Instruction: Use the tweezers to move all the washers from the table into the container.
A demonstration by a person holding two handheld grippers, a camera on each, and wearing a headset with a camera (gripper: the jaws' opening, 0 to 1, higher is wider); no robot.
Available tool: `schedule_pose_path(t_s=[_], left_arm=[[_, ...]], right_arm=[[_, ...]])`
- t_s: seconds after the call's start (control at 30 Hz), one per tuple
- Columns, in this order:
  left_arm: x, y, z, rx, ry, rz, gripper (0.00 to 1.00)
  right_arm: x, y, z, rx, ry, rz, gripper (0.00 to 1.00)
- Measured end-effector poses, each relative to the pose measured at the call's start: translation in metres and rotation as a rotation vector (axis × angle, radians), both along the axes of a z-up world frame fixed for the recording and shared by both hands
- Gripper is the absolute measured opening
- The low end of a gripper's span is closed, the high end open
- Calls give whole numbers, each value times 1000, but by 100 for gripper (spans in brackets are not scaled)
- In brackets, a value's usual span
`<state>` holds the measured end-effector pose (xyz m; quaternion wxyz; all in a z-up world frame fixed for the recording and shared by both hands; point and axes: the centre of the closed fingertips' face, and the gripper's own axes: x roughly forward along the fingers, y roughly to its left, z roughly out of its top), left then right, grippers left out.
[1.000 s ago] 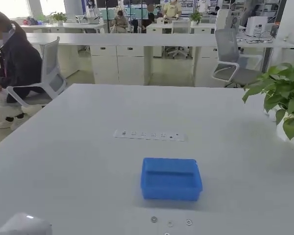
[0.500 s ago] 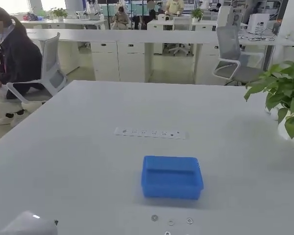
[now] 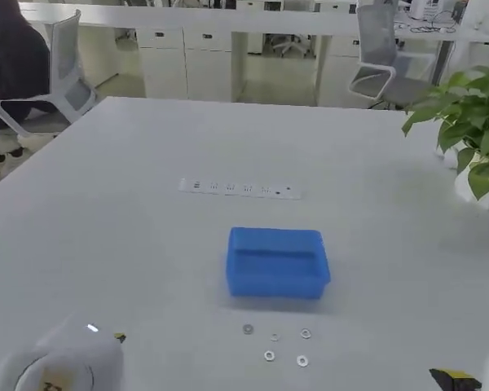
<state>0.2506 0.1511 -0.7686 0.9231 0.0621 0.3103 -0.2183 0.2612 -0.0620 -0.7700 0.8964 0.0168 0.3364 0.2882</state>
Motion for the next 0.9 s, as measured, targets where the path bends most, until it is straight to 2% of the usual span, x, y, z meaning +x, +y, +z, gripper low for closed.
schedule_pose_path(t_s=[0.03,0.07,0.13,0.2,0.3,0.5,0.63,0.73,0.8,0.9], left_arm=[[1,-3,-2,0,6,-16,77],[0,-9,-6,0,29,-47,77],[2,-15,-12,17,53,-93,74],[6,-20,-15,41,49,-134,68],[8,-29,-23,47,73,-202,58],[13,-43,-44,91,119,-335,37],[13,-51,-62,151,155,-436,29],[14,-57,-73,180,169,-489,23],[13,-59,-81,224,184,-544,22],[14,-61,-90,280,175,-603,15]], right_arm=[[0,1,0,3,1,4,86],[0,1,0,5,-2,5,84],[2,2,0,11,-7,10,75],[2,4,-2,7,-3,19,68],[2,4,-4,-27,-18,51,55],[-6,9,-10,-75,-28,120,30],[-9,10,-18,-139,-20,159,15],[-9,11,-23,-155,-14,170,13],[-10,12,-26,-146,7,176,14],[-13,18,-27,-142,17,194,14]])
